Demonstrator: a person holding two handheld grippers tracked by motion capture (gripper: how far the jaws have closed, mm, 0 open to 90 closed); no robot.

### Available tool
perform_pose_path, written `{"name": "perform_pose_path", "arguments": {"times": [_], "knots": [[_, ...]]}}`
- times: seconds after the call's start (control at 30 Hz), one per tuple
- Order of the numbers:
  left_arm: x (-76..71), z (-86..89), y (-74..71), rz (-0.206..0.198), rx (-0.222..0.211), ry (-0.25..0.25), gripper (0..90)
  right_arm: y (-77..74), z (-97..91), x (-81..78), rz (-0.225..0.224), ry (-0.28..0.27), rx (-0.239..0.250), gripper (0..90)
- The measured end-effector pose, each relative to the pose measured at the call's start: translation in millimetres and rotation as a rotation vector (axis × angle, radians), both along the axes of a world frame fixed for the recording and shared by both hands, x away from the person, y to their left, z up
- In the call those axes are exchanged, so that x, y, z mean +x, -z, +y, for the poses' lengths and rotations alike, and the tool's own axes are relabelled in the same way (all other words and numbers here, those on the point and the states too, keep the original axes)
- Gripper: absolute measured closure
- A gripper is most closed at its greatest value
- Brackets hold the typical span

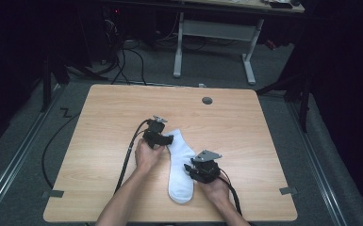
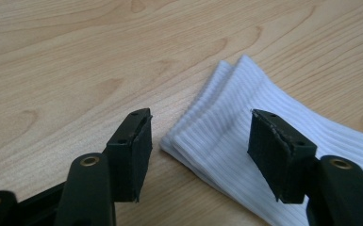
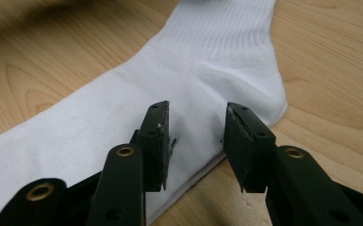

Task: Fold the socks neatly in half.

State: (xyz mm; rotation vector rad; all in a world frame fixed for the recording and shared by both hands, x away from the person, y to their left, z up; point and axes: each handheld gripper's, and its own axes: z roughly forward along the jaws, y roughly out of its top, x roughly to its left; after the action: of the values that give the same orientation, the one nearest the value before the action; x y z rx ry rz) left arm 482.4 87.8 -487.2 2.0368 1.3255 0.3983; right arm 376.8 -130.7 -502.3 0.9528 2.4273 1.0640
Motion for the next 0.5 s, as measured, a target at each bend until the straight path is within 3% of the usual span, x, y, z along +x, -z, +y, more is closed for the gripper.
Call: {"name": "perform_pose_path", "arguments": {"times": [0.17, 0.5], "knots": [[6.0, 4.3, 4.5, 0.018, -0.045, -0.021, 38.9, -0.7, -1.4, -1.7, 0.012, -0.010, 0.000, 61.6], [3.2, 1.0, 5.4, -0.023, 0.014, 0.035, 49.3, -1.1, -0.1, -3.3, 0.013, -0.010, -0.008, 61.9]]}}
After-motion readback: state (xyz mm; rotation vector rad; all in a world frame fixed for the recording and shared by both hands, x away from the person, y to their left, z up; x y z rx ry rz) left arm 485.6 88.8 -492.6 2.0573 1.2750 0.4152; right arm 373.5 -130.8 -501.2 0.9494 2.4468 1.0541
